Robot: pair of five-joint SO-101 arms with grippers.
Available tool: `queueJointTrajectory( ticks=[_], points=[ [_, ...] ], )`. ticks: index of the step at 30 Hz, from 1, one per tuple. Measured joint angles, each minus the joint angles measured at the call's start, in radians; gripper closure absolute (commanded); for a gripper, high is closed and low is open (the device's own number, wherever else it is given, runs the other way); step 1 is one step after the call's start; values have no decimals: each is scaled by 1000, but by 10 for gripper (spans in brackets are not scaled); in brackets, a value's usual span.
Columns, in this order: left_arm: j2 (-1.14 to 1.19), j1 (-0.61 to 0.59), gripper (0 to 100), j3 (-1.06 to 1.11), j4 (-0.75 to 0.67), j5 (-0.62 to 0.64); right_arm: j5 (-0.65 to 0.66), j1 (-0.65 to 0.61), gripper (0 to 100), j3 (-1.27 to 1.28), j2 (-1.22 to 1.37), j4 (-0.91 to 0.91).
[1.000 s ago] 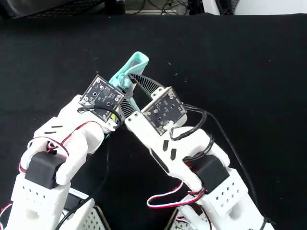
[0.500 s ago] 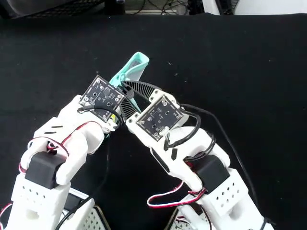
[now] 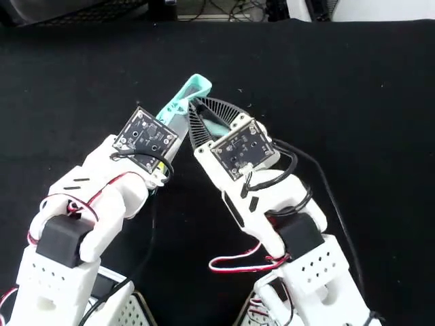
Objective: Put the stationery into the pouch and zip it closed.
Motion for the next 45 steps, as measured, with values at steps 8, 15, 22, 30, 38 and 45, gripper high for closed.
queueJointTrajectory(
  ticks=[8,15,22,30,38,45],
  points=[
    [0,0,970,0,0,0,-3,0,933,23,0,-5],
    [0,0,970,0,0,0,-6,0,843,23,-143,178],
    [0,0,970,0,0,0,-5,-95,849,21,-218,249],
    [0,0,970,0,0,0,-5,-98,849,-9,-15,193],
    [0,0,970,0,0,0,-5,-98,849,-58,31,175],
    [0,0,970,0,0,0,-3,-98,854,-58,37,123]
  ],
)
